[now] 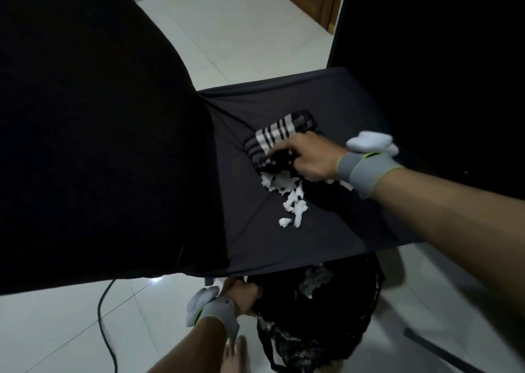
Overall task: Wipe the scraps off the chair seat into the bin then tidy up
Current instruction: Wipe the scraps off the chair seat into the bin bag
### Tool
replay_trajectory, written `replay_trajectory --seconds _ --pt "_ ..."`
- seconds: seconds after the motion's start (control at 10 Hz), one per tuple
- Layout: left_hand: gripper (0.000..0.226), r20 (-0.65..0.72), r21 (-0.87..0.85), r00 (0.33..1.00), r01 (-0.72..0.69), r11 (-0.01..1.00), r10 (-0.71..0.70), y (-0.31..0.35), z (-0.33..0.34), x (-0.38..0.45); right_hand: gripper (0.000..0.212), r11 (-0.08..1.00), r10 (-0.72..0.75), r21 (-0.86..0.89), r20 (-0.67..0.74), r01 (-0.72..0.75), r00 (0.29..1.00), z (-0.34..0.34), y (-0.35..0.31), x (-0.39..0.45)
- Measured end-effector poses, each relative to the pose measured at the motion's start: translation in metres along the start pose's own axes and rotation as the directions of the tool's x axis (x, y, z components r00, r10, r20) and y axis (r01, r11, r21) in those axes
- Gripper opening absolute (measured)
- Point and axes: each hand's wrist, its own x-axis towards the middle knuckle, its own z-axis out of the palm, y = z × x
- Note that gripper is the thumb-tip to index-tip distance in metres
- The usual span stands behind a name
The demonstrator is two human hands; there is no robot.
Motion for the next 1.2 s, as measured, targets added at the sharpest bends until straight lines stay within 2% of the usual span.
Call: replay_trajectory --seconds 0.1,0.2,0.3,0.4,0.5,0.6,0.7,0.8,0.9,1.0,1.1,1.2 --pt "0.034 0.040 -0.200 0.995 0.100 0.975 -0.093 -0.004 0.008 0.003 0.069 0.999 -0.035 0.014 0.032 0.035 0.999 0.011 0.008 -0.026" --pt "0.037 0.076 -0.353 0.985 0.173 0.920 -0.156 -0.010 0.011 0.007 0.064 0.993 -0.055 0.107 0.140 0.040 0.989 0.009 0.014 -0.057" --pt "0.038 0.070 -0.364 0.983 0.183 0.913 -0.169 -0.006 0.010 0.006 0.051 0.965 -0.046 0.262 0.105 0.017 0.993 0.002 0.019 -0.075" --pt "0.036 0.064 -0.480 0.981 0.190 0.856 -0.181 -0.007 0.010 0.003 0.028 0.891 -0.048 0.447 -0.088 0.083 0.995 -0.015 0.020 -0.083" --pt "0.041 0.025 -0.478 0.988 0.143 0.867 -0.150 -0.008 0.009 0.004 0.023 0.870 0.035 0.481 -0.284 0.111 0.958 -0.031 0.024 -0.083" --pt "0.030 0.053 -0.561 0.985 0.167 0.811 -0.166 -0.006 0.013 0.004 0.032 0.942 0.121 0.333 -0.464 0.046 0.877 -0.038 0.034 -0.081" --pt "0.034 0.030 -0.833 0.947 0.200 0.516 -0.320 -0.003 0.020 0.008 0.046 0.974 0.201 0.180 -0.395 -0.140 0.896 -0.020 0.044 -0.081" --pt "0.034 0.034 -0.821 0.951 0.202 0.534 -0.307 0.001 0.014 0.005 0.062 0.965 0.242 0.162 -0.228 -0.208 0.943 0.006 0.047 -0.087" --pt "0.034 0.049 -0.840 0.951 0.204 0.503 -0.304 -0.001 0.013 0.006 0.065 0.959 0.226 0.221 -0.218 -0.177 0.950 0.031 0.044 -0.102" --pt "0.022 0.051 -0.821 0.964 0.189 0.539 -0.260 -0.001 0.012 0.007 0.061 0.937 0.210 0.316 -0.175 -0.147 0.962 0.039 0.037 -0.118" --pt "0.005 0.045 -0.819 0.961 0.192 0.540 -0.274 -0.001 0.013 0.009 0.036 0.904 0.187 0.402 -0.060 -0.148 0.981 0.047 0.029 -0.135" --pt "0.004 0.045 -0.813 0.967 0.180 0.554 -0.249 -0.001 0.013 0.011 0.018 0.860 0.169 0.499 -0.076 -0.109 0.983 0.040 0.025 -0.141"
